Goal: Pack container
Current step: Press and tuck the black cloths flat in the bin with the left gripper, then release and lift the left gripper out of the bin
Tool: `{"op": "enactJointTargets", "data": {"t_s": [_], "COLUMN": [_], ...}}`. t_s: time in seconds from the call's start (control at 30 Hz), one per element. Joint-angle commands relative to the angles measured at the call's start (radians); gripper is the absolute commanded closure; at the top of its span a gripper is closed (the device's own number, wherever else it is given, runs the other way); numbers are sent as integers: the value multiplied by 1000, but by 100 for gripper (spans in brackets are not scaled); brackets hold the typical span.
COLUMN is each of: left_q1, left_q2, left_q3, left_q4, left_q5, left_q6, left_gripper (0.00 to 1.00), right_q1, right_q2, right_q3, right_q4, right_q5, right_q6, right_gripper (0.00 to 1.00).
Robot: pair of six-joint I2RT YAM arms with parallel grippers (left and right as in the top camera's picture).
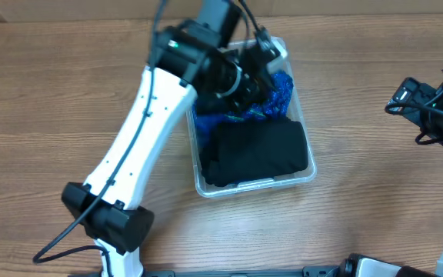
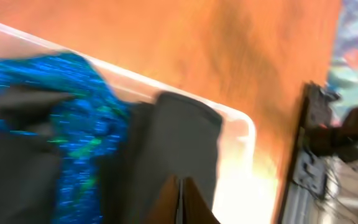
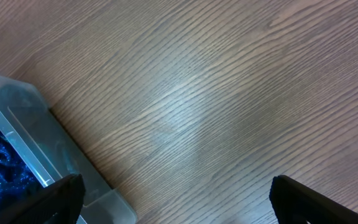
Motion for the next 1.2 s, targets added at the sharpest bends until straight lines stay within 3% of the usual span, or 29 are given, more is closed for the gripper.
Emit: {"op": "enactJointTargets", "data": {"t_s": [0.0,0.27,0.5,0.8,1.03,1.1,1.17], "left_q1": [-71,-90,-4,23,33,38,43], "left_q2": [55,110,195,222,222,222,222], "left_q3": [-106,-350,-486,-438,-217,-114,-24], "left_q4": [3,135,218,166,-35,-93,-127], "left_q5": [-46,-303,-340,-336,-381,-417,-424], "left_q6": [-8,-62,-159,-177,-177,-178,-177], "left_gripper": [96,96,96,96,96,83,64], "right_q1": [3,3,3,3,3,3,3], "right_q2": [2,2,2,2,2,2,2], "right_q3": [2,2,2,2,2,2,2], "right_q4": [2,1,2,0,-1,0,3], "right_q5": [2,2,1,1,-3,-10,-9], "right_q6": [3,4,4,4,3,3,3], "right_gripper": [0,0,0,0,0,0,0]}}
